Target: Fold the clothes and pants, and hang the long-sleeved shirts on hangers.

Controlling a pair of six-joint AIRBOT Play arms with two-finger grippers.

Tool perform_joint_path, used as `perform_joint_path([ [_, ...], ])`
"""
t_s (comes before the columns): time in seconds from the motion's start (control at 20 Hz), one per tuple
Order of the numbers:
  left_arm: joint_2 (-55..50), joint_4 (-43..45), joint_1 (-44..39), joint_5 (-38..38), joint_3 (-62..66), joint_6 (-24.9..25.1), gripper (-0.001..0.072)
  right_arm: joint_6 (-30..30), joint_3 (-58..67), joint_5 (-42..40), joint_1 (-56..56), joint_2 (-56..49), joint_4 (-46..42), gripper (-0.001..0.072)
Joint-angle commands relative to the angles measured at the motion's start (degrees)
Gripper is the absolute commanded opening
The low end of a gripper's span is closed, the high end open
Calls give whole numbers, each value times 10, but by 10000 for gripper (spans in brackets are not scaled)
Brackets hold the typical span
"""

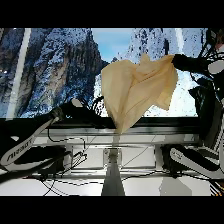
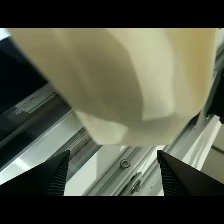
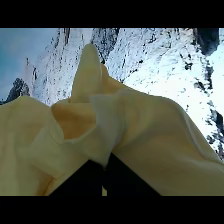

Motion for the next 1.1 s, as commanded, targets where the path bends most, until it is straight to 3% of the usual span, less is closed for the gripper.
perform_joint_path([
  [0.0,-13,-48,-18,5,11,33,479,1,1,1,1,0,0,16],
  [0.45,-38,-47,-76,4,24,31,467,1,1,1,1,0,1,16],
  [0.55,-39,-45,-78,5,37,31,294,1,1,1,1,1,2,16],
  [0.6,-42,-45,-78,8,44,31,241,1,1,1,1,2,2,16],
  [0.7,-46,-45,-78,21,61,31,17,1,1,2,1,2,2,16],
  [0.9,-42,0,-45,15,134,31,8,0,13,1,-1,2,0,16],
  [1.0,-25,101,-5,10,176,21,8,0,36,2,-1,2,-4,16],
  [1.05,-9,171,22,4,195,-9,7,0,51,3,-1,2,-6,16],
])
